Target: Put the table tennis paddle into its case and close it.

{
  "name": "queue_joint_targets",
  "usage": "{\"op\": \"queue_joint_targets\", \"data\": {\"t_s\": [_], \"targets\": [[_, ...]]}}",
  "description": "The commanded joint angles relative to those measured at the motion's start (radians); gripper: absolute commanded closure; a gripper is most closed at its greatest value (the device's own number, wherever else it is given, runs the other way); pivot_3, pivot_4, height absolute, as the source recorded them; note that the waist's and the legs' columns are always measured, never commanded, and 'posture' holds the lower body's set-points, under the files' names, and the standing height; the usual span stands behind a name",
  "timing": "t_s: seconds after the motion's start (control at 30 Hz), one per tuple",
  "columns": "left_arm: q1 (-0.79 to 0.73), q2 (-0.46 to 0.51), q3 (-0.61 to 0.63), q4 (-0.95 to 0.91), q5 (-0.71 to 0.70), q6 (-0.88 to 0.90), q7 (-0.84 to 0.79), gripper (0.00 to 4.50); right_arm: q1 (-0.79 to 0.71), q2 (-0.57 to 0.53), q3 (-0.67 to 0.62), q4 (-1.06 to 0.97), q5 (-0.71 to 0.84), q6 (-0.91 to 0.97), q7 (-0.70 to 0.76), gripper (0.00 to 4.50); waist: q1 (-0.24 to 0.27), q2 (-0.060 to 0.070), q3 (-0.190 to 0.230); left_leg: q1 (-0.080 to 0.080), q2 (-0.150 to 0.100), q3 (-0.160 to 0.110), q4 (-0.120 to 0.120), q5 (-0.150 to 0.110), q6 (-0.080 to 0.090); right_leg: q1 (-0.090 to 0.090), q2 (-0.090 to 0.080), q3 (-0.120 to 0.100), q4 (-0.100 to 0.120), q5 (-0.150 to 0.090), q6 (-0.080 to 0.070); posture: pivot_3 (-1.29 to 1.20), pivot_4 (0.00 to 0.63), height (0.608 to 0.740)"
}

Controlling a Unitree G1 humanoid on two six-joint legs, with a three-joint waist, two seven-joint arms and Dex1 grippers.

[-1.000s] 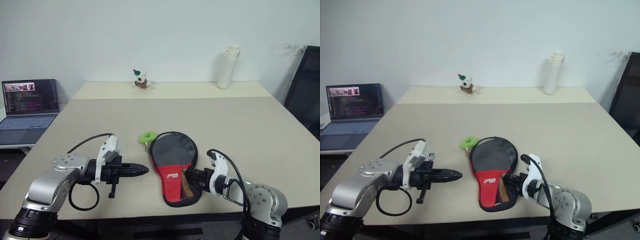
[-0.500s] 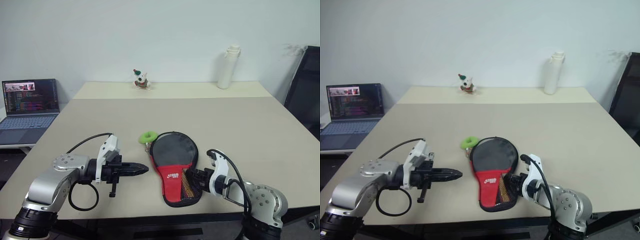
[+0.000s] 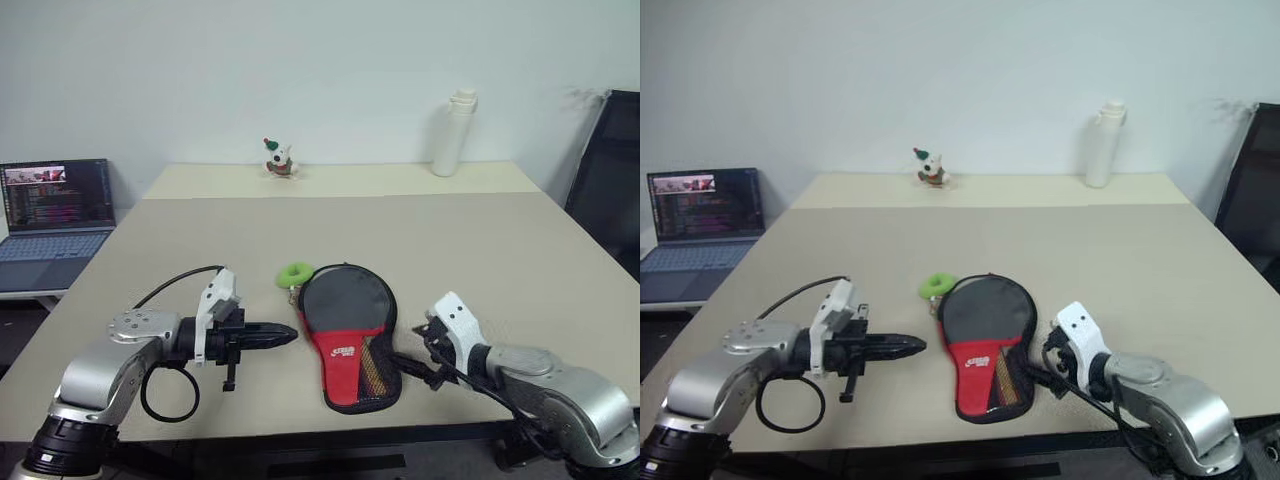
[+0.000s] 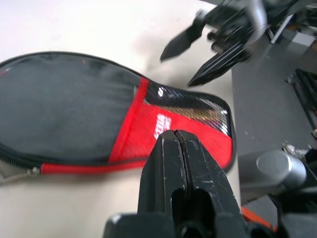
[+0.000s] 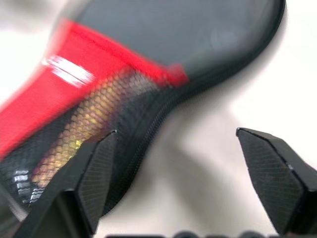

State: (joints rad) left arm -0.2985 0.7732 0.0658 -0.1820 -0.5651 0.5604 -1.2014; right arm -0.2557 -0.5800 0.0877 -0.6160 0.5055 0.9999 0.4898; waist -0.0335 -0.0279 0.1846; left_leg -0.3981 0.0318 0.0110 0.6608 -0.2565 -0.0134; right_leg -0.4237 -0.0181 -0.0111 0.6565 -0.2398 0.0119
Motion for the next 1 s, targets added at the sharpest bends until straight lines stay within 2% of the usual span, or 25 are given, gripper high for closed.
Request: {"op": "queue_joint_targets", "data": {"t_s": [0.03,0.13,0.33,0.43,0.7,0.8,0.83,1.0], "targets": [[-0.043,-0.047,0.045,0.044,0.036,-0.061,0.108,4.5,-0.024,-0.015,-0.032,0.017,0.008,-0.14,0.097,0.28,0.004,0.0,0.0,0.0,0.0,-0.001,0.0,0.0,0.0,0.0,0.0,-0.001,0.0,0.0,0.0,0.0,0.15,0.74],[-0.07,-0.09,0.058,0.091,0.076,-0.103,0.198,4.5,-0.043,-0.014,-0.052,0.038,0.062,-0.142,0.156,0.28,0.006,0.0,0.0,0.0,-0.001,-0.001,0.001,0.0,0.0,0.001,0.0,-0.001,0.001,0.0,0.0,0.0,0.15,0.74],[-0.123,-0.144,0.065,0.233,0.187,-0.179,0.38,4.5,-0.084,-0.008,-0.033,0.097,0.043,-0.17,0.18,0.28,0.007,0.0,0.0,0.0,-0.001,0.0,0.001,0.0,0.0,0.001,-0.002,0.0,0.0,0.0,0.0,0.0,0.15,0.74],[-0.177,-0.165,0.061,0.331,0.233,-0.181,0.46,3.92,-0.106,-0.004,-0.015,0.119,0.033,-0.182,0.189,0.23,0.008,0.0,0.0,0.0,-0.001,-0.001,0.001,0.0,0.0,0.001,-0.002,-0.001,0.001,0.0,0.0,0.0,0.15,0.74],[-0.378,-0.212,0.009,0.628,0.331,-0.252,0.501,1.19,-0.185,0.034,0.053,0.196,-0.009,-0.232,0.214,0.23,0.01,-0.001,0.0,0.0,-0.002,0.0,0.002,0.0,0.0,0.001,-0.002,-0.001,0.001,0.001,0.0,0.0,0.15,0.74],[-0.461,-0.231,-0.034,0.763,0.37,-0.296,0.448,0.21,-0.2,0.052,0.084,0.218,-0.033,-0.254,0.221,0.23,0.01,-0.001,0.0,-0.001,-0.002,0.0,0.002,0.0,0.0,0.001,-0.002,-0.001,0.001,0.001,0.0,0.0,0.15,0.74],[-0.477,-0.233,-0.046,0.793,0.378,-0.308,0.424,0.04,-0.201,0.056,0.089,0.22,-0.036,-0.257,0.221,0.23,0.01,-0.001,0.0,-0.001,-0.002,0.0,0.002,0.0,0.0,0.001,-0.002,-0.001,0.001,0.001,0.0,0.0,0.15,0.74],[-0.529,-0.231,-0.095,0.877,0.381,-0.349,0.234,0.04,-0.191,0.067,0.104,0.214,-0.046,-0.26,0.216,0.23,0.008,-0.001,0.0,-0.001,-0.002,0.001,0.002,0.0,0.0,0.0,-0.002,-0.001,0.001,0.001,0.0,0.0,0.15,0.74]]}}
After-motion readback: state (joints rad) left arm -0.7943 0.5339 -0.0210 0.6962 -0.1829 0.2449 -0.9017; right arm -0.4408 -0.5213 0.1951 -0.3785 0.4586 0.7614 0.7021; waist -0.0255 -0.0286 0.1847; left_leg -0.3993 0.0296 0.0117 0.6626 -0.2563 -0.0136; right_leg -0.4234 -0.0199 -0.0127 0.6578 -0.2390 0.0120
